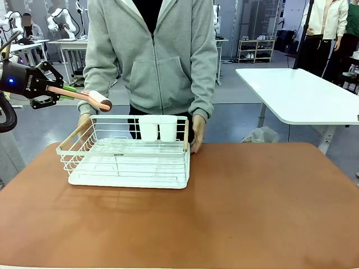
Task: Clean the table.
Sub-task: Clean the table with the Lint Roller when the human lifts the Dish drying rack.
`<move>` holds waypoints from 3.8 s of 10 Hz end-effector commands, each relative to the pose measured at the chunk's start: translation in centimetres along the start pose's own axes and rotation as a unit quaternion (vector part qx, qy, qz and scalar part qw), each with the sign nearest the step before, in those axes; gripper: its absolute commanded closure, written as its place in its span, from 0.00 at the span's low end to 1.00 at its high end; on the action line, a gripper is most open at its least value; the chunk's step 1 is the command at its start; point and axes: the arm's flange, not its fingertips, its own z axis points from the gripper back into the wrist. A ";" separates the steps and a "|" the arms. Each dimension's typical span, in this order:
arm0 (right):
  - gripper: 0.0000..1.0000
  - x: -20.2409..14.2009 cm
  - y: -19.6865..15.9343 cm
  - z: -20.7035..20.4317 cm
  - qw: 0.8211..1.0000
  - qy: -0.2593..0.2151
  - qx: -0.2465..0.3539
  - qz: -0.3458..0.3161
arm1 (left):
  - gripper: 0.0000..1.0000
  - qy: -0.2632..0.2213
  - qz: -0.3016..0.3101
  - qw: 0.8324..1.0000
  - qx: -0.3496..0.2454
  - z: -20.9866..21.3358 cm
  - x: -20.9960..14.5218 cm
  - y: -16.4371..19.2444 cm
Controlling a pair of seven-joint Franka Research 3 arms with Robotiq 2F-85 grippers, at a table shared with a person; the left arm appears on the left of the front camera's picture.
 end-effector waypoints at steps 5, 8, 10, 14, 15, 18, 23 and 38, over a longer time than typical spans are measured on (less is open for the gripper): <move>0.00 -0.4 0.3 -0.1 1.000 -0.002 0.004 0.000 | 1.00 0.000 0.000 1.000 0.001 0.1 0.0 -0.1; 0.00 -0.4 0.3 -0.1 1.000 -0.002 0.004 0.000 | 1.00 0.000 0.000 1.000 0.001 0.1 0.0 -0.1; 0.00 -0.4 0.3 -0.1 1.000 -0.002 0.004 0.000 | 1.00 0.000 0.000 1.000 0.001 0.1 0.0 -0.1; 0.00 -0.4 0.3 -0.1 1.000 -0.002 0.004 0.000 | 1.00 0.000 0.000 1.000 0.001 0.1 0.0 -0.1; 0.00 -0.4 0.3 -0.1 1.000 -0.002 0.004 0.000 | 1.00 0.000 0.000 1.000 0.001 0.1 0.0 -0.1; 0.00 -0.4 0.3 -0.1 1.000 -0.002 0.004 0.000 | 1.00 0.000 0.000 1.000 0.001 0.1 0.0 -0.1; 0.00 -0.4 0.3 -0.1 1.000 -0.002 0.004 0.000 | 0.79 -0.003 -0.093 0.995 0.023 1.2 1.1 -1.1; 0.00 -0.4 0.3 -0.1 1.000 -0.002 0.004 0.000 | 0.79 0.267 -0.326 0.893 0.158 -7.3 6.3 -0.3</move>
